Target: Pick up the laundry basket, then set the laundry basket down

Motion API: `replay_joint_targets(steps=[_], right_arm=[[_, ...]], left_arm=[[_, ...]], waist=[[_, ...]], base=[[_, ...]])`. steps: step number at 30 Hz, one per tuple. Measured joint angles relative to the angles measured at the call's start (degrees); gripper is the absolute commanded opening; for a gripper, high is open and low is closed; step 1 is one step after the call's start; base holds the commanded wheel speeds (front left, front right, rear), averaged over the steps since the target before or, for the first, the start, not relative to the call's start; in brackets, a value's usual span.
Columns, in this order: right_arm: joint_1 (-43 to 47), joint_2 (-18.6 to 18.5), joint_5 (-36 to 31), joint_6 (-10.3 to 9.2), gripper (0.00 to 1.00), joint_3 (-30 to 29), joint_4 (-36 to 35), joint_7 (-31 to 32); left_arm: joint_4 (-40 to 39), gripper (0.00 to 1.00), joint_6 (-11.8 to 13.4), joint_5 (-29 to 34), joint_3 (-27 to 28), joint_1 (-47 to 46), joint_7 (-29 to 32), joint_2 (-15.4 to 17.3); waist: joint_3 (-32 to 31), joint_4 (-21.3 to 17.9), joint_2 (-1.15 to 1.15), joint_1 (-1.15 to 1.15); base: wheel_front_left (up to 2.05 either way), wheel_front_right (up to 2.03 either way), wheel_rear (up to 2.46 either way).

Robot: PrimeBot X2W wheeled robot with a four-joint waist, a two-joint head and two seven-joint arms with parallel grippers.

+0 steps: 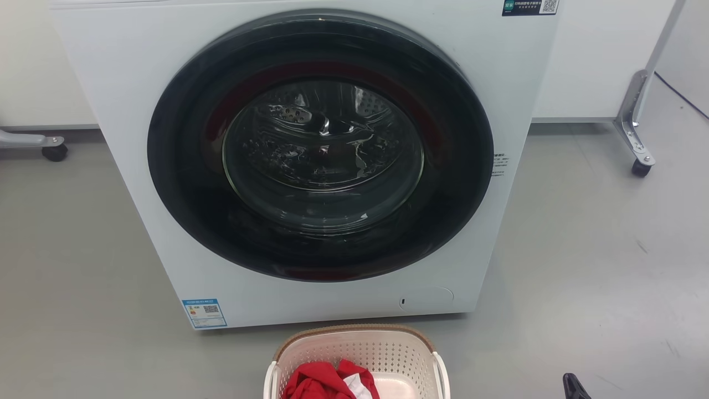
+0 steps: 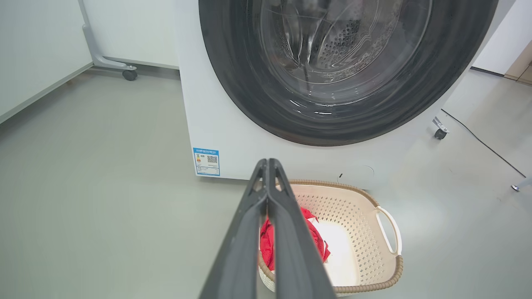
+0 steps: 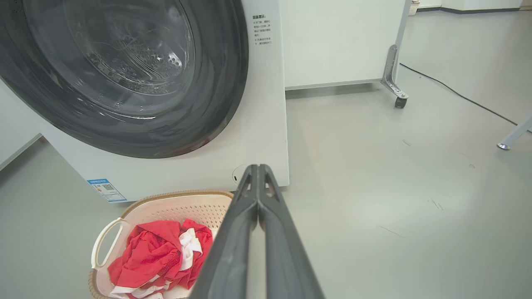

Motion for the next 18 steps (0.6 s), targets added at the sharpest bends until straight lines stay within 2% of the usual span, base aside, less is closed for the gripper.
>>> replay_joint_targets(steps=[18], right_arm=[[-1.2,2.1,13.7,2.49,0.00,-4.9,0.4,4.0]], left_arm=[[1.1,0.00,-2.5,-14.1,3.4,-1.6,3.7,-0.7]], waist=[[0.5,0.2,0.00,0.00]], base=[[0.00,0.00,0.00]])
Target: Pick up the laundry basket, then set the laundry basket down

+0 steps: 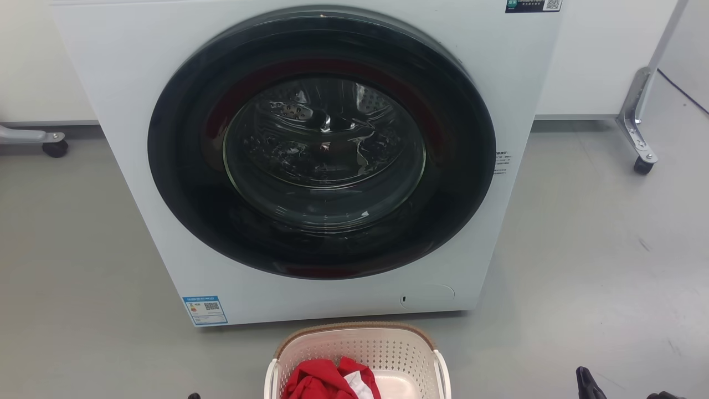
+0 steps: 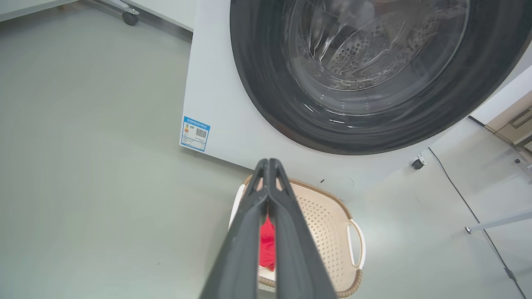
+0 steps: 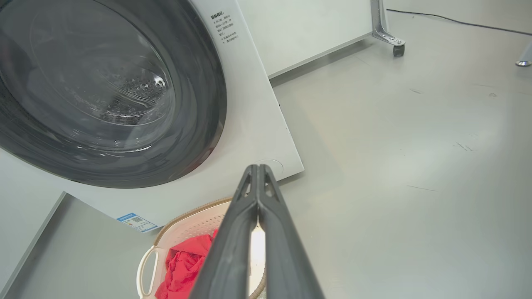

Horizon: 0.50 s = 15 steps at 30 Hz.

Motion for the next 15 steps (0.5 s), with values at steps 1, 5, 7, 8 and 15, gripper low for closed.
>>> replay_joint_targets(steps=[1,5,7,8,15], right_arm=[[0.0,0.1,0.6,0.12,0.00,-0.2,0.0,0.1],[-0.4,0.5,3.7,0.59,0.00,-1.3,0.1,1.0],[-0.8,0.7,5.1,0.97,0.00,-1.9,0.2,1.4],[-1.0,0.9,6.0,1.01,0.00,-2.1,0.2,1.5],[-1.3,1.6,10.9,2.08,0.00,-4.0,0.3,3.0]], left_arm=[[0.1,0.00,0.0,-0.6,0.1,-0.3,0.1,-0.1],[0.2,0.00,-0.7,-3.8,0.9,-0.9,1.0,-0.2],[0.3,0.00,-1.0,-4.9,1.3,-0.9,1.2,-0.2],[0.3,0.00,-1.0,-5.9,1.5,-1.0,1.6,-0.2],[0.8,0.00,-2.0,-11.1,2.6,-2.1,2.7,-0.4]], waist=[[0.0,0.0,0.00,0.00],[0.1,0.0,0.00,0.00],[0.2,0.1,0.00,0.00],[0.2,0.1,0.00,0.00],[0.4,0.1,0.00,0.00]], base=[[0.00,0.00,0.00],[0.00,0.00,0.00],[0.00,0.00,0.00],[0.00,0.00,0.00],[0.00,0.00,0.00]])
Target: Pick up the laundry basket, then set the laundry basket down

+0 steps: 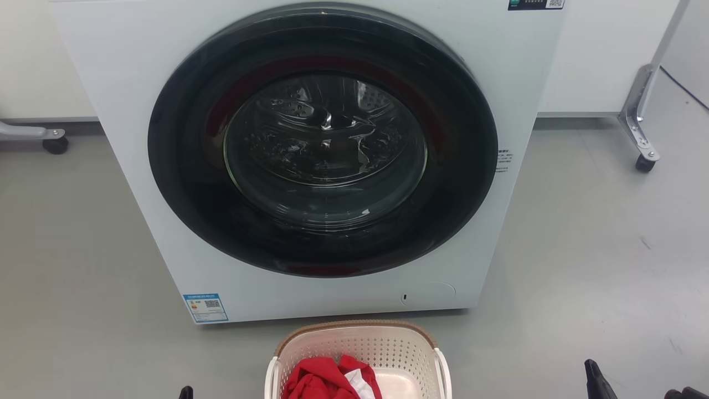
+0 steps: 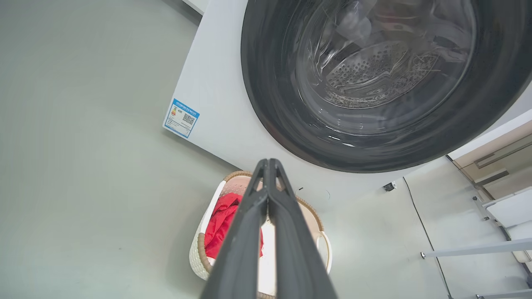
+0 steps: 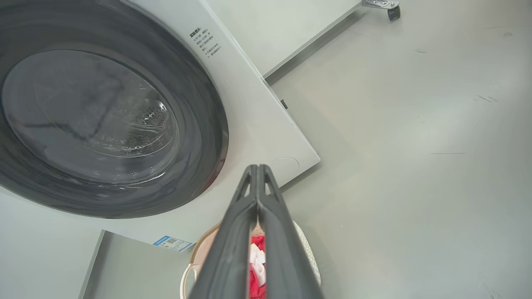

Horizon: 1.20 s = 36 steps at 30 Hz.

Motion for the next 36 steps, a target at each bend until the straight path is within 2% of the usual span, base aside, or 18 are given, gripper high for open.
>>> replay_joint_targets(steps=[36], right_arm=[[-3.5,3.9,25.8,5.28,0.00,-9.4,0.8,6.6]], left_arm=[[2.1,0.00,-5.4,-26.3,6.3,-5.4,6.5,-1.5]], waist=[[0.9,0.3,0.00,0.00]], base=[[0.00,0.00,0.00]])
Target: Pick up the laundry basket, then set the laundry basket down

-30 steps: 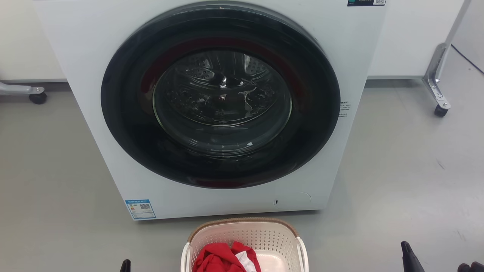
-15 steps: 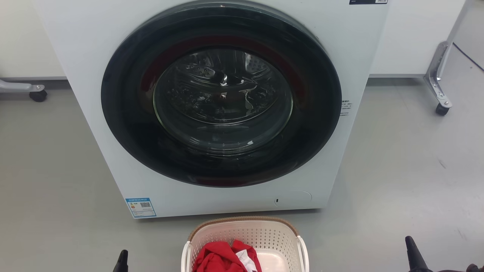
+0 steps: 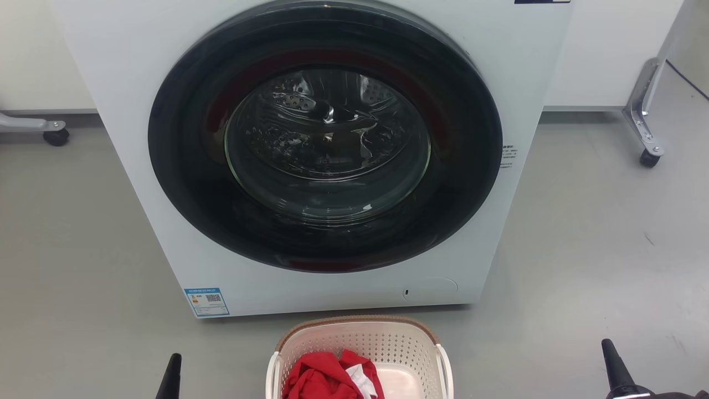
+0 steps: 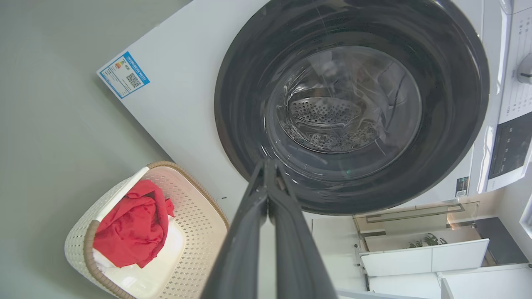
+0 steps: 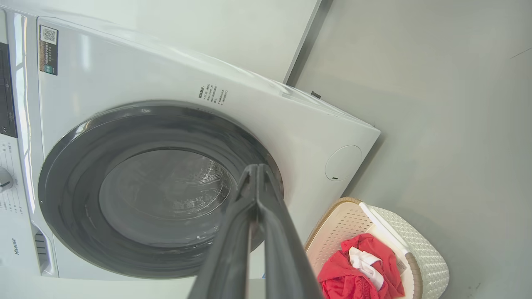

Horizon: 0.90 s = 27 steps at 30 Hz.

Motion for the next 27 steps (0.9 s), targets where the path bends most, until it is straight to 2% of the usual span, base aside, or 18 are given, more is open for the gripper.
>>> replay_joint_targets(steps=[23,27], right_arm=[[-1.6,2.6,16.6,3.27,0.00,-6.0,0.5,4.1],[-2.2,2.7,17.4,3.52,0.00,-6.3,0.5,4.4]], left_arm=[[1.2,0.00,-3.1,-17.0,3.9,-3.2,3.8,-1.0],[1.3,0.00,-3.6,-18.4,4.1,-3.8,4.1,-1.1]], waist=[[0.6,0.2,0.00,0.00],[0.6,0.2,0.00,0.00]], base=[[0.00,0.00,0.00],[0.00,0.00,0.00]])
